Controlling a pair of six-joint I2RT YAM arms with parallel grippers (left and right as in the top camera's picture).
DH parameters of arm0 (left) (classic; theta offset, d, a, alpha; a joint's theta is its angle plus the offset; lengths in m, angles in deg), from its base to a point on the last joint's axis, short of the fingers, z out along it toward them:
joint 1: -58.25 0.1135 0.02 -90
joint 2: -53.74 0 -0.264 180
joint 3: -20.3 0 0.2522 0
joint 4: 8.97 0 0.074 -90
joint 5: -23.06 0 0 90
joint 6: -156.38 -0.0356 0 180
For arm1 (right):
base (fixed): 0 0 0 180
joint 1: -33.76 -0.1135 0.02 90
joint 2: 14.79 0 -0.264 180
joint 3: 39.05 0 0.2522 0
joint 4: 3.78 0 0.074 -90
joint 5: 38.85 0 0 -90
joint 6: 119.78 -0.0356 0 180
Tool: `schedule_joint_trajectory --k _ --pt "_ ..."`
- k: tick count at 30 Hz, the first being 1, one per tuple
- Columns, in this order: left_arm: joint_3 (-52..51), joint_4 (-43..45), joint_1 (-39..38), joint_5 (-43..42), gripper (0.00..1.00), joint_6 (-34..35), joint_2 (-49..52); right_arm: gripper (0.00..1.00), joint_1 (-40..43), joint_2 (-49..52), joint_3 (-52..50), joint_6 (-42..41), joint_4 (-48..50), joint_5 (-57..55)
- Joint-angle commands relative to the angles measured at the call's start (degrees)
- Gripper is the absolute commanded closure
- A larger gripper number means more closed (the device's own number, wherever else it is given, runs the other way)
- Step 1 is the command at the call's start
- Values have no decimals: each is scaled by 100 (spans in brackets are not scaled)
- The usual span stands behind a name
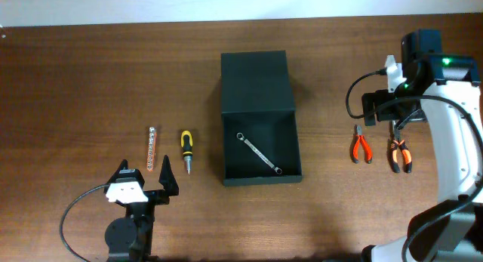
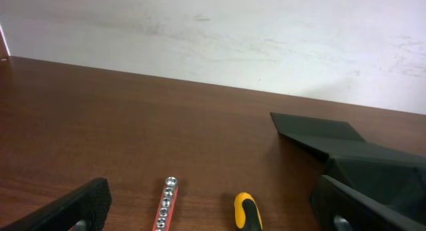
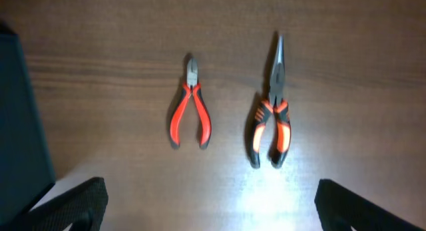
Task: Pack container
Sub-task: 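Withdraw the right gripper up and right toward the pliers, then lower the right gripper toward the small red pliers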
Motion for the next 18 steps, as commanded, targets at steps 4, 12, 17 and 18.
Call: schedule_joint_trajectory --k 4,12,17,18 --pt "-13 -26 -22 -42 1 -94 -9 1 15 11 -881 479 723 -33" --pt "-11 -26 -22 -42 1 -94 -9 1 15 44 -1493 627 973 -26" --pt "-13 -26 -22 -42 1 -94 -9 1 15 114 -1508 887 1102 560" --pt "-13 -26 -22 -42 1 -94 -9 1 15 144 -1508 918 1152 737"
